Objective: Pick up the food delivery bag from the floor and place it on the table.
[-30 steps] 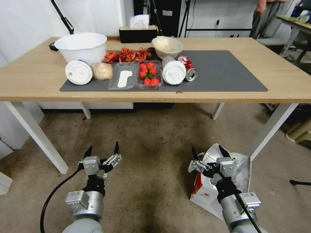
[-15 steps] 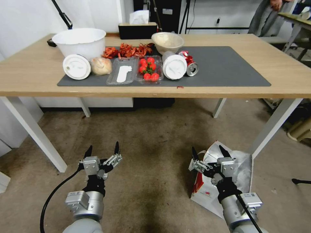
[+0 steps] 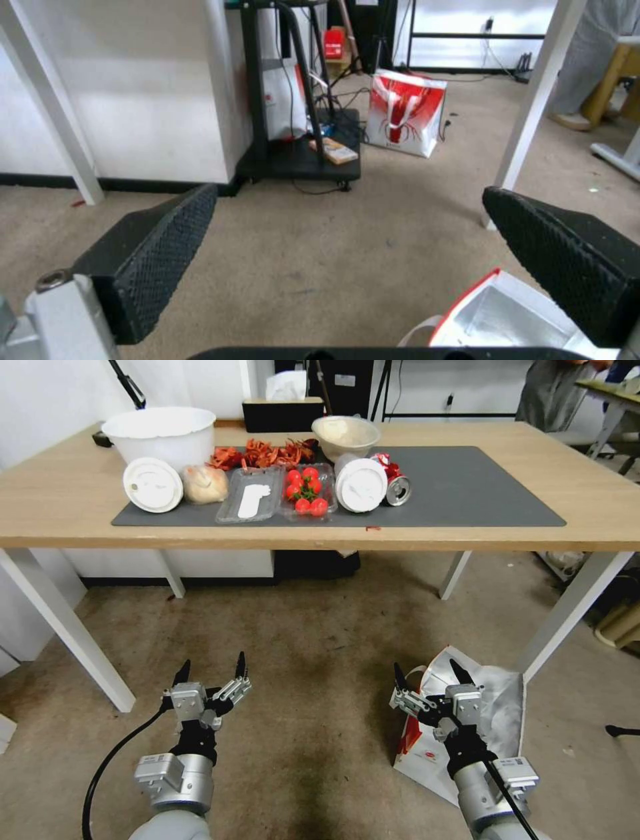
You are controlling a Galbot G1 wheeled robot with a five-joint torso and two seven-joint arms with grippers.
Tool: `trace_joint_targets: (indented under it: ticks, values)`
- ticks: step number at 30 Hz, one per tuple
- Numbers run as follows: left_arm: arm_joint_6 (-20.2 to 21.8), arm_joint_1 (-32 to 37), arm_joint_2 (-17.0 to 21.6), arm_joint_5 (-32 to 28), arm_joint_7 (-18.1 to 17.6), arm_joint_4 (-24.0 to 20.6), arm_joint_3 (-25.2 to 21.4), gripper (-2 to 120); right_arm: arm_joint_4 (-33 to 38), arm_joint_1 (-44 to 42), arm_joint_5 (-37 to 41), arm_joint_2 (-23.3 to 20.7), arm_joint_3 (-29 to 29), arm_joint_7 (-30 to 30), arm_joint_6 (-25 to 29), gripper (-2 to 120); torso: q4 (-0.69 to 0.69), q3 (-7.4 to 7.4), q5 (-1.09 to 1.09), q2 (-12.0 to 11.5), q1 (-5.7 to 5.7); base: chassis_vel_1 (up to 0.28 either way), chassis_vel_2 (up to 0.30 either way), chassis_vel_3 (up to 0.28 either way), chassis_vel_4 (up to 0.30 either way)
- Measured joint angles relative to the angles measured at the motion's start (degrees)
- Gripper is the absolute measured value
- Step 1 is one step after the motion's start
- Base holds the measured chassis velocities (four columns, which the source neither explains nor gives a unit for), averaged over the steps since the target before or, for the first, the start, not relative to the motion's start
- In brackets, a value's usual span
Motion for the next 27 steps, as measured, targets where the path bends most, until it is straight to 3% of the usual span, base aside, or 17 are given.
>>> trace_joint_targets:
  ticks: [27]
  values:
    - [-0.53,0.39,0.03,0.81,0.07,-0.06,-0.13,100,0.38,-0.1,0.13,0.0,0.23,-0.19,0.15,100,0.0,-4.72,0.0,-5.9,-1.19,0.0,0.0,0.0,0.0]
